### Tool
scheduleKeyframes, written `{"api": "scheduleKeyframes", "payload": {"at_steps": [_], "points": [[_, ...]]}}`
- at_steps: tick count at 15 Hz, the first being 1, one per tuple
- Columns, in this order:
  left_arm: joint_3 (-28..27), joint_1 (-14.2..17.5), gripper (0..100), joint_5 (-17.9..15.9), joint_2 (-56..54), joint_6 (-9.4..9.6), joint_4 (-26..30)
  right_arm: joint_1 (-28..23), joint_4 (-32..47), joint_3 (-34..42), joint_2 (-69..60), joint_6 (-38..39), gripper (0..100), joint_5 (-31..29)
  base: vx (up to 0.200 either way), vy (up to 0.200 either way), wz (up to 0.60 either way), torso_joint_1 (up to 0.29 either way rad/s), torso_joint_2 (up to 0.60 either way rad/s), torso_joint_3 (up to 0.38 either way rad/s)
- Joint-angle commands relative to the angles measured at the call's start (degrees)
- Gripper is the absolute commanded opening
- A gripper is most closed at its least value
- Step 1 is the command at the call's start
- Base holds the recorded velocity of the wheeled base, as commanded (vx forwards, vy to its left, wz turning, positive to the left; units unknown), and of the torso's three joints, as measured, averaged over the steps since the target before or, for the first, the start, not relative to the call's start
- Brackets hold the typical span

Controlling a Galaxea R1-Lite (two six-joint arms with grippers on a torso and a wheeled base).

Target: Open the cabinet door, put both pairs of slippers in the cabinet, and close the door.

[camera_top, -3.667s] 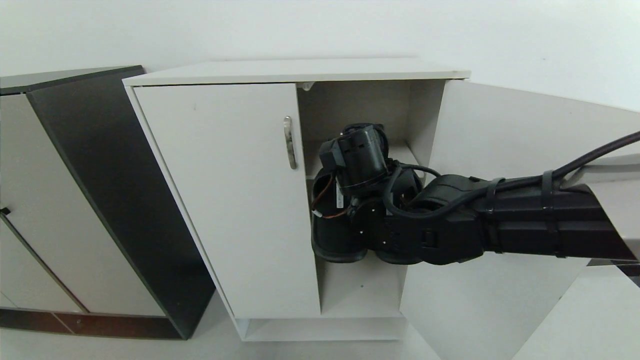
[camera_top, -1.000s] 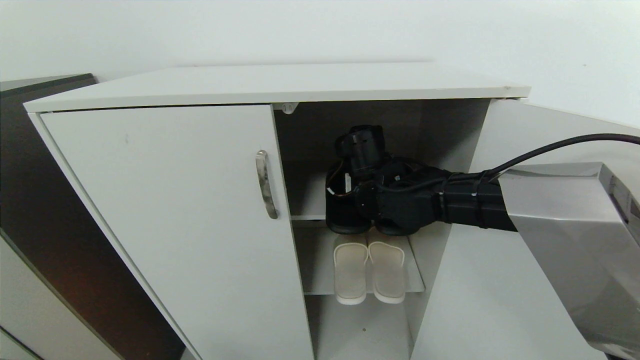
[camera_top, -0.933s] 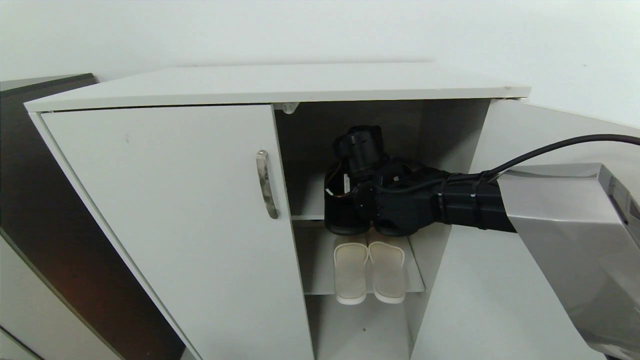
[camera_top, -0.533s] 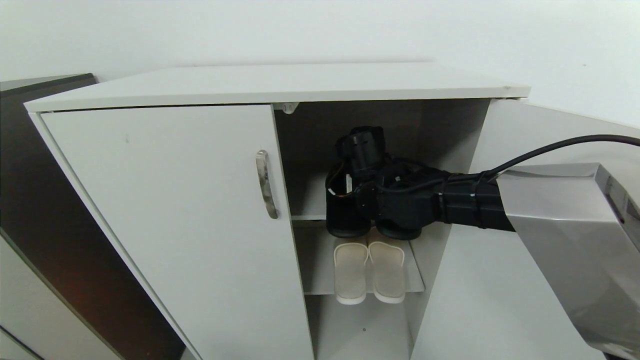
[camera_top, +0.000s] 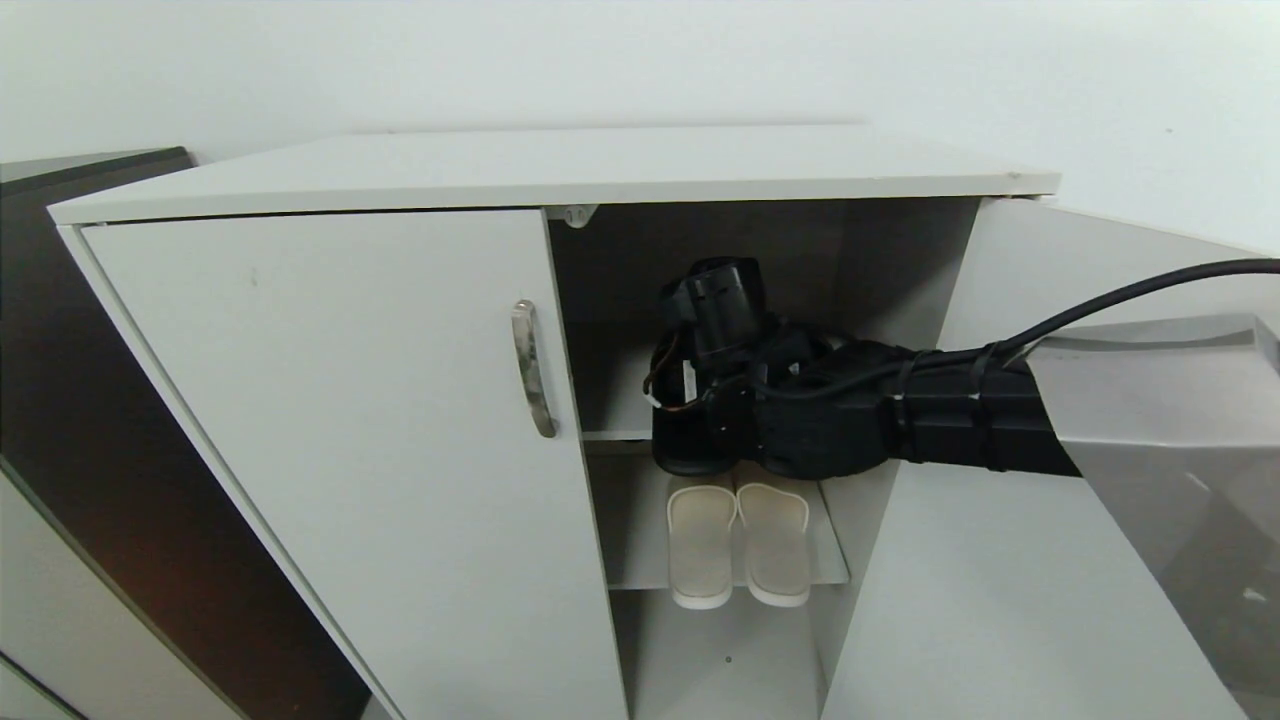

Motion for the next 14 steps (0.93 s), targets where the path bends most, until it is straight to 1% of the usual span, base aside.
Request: {"api": "scheduleKeyframes", "payload": {"at_steps": [1,2,4,6,9,11,12,14], "points": [[0.00,0.01,0,0.05,-0.01,-0.02,-0.01,0.91,-0.14,3.59,-3.39,0.06,100,-0.34,0.000,0.000,0.00,0.000,0.00,0.000],[0.00,0.01,0,0.05,-0.01,-0.02,-0.01,1.18,-0.23,5.44,-4.45,0.15,100,-0.95,0.000,0.000,0.00,0.000,0.00,0.000],[0.00,0.01,0,0.05,-0.01,-0.02,-0.01,2.32,-3.22,11.59,-8.14,0.24,100,-1.21,0.000,0.000,0.00,0.000,0.00,0.000],[0.00,0.01,0,-0.04,-0.01,0.07,-0.01,4.17,-8.05,20.11,-12.71,-0.03,100,-0.42,0.000,0.000,0.00,0.000,0.00,0.000],[0.00,0.01,0,-0.04,-0.01,0.07,-0.01,6.36,-16.40,31.28,-17.72,-0.03,100,3.71,0.000,0.000,0.00,0.000,0.00,0.000],[0.00,0.01,0,-0.04,-0.01,0.07,-0.01,7.68,-22.38,36.20,-19.30,-0.29,100,4.67,0.000,0.000,0.00,0.000,0.00,0.000],[0.00,0.01,0,-0.04,-0.01,0.07,-0.01,7.95,-24.31,37.87,-19.74,-0.73,0,4.76,0.000,0.000,0.00,0.000,0.00,0.000],[0.00,0.01,0,-0.04,-0.01,0.07,-0.01,8.65,-25.46,40.50,-20.09,-1.61,0,4.85,0.000,0.000,0.00,0.000,0.00,0.000]]}}
